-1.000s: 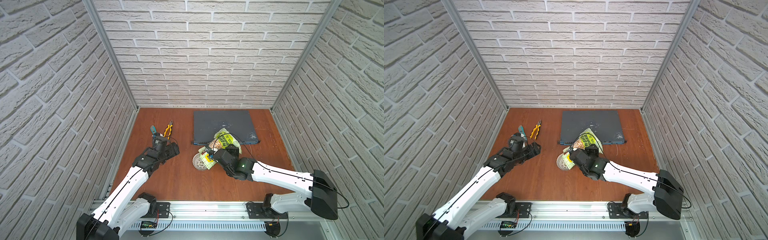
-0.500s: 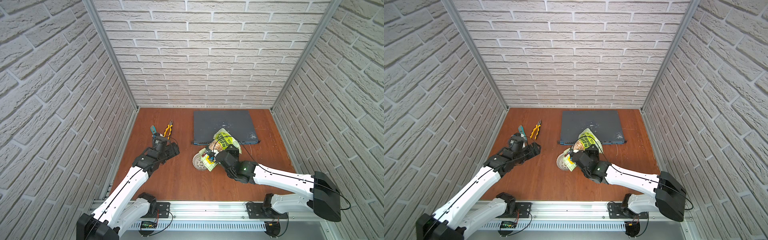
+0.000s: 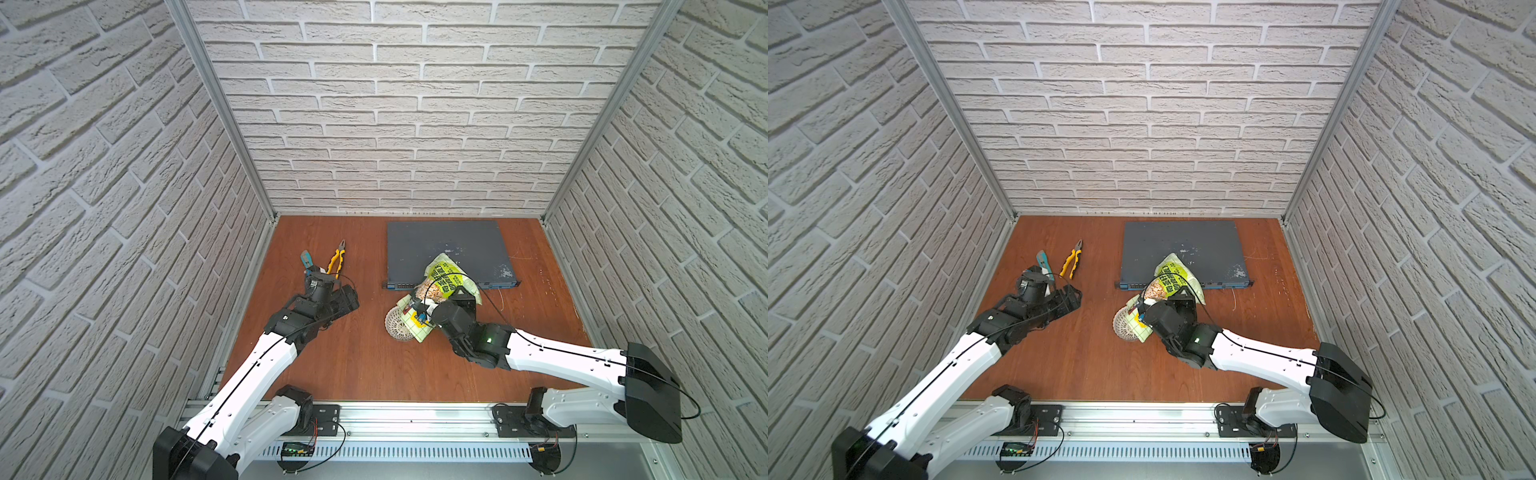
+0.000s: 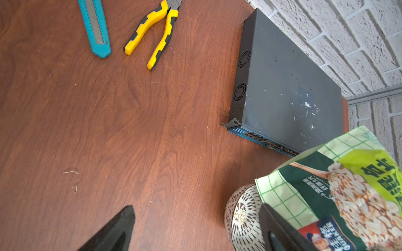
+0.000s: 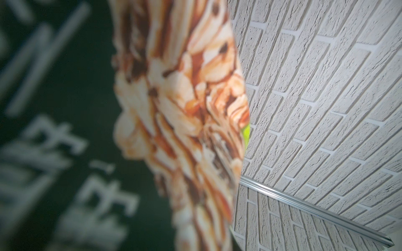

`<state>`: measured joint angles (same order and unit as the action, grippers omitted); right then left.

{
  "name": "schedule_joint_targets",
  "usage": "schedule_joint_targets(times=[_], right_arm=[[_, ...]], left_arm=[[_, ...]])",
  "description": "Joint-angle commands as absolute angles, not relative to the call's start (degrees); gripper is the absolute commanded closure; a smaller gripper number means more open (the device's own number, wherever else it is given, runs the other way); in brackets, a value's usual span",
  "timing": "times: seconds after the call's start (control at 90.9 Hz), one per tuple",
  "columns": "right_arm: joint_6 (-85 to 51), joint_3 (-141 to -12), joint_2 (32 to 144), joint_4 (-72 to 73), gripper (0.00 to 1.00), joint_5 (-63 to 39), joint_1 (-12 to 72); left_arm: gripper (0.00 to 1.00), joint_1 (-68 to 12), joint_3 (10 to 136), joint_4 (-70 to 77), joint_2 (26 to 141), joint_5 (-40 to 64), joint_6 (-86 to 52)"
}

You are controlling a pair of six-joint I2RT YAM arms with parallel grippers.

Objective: Pour the oats into the breakfast bowl
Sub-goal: Pour the oats into the bowl.

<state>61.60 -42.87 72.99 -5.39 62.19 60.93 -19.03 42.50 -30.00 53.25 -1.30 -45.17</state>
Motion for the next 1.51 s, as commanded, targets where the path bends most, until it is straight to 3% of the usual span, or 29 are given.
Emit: schedule_joint_targets(times=[0.0,1.496], right_arm=[[61.82,-44.28,70.87,5.1,0.96,68.81,61.52],[69.76,-46.01,71.94,10.16,0.97,68.95,62.14]], left_arm=[[0.08,-18.69,42.0,-29.53,53.53,-1.66,-45.62],[0.08,-18.65,42.36,-28.83,54.57,-1.58,-45.53]])
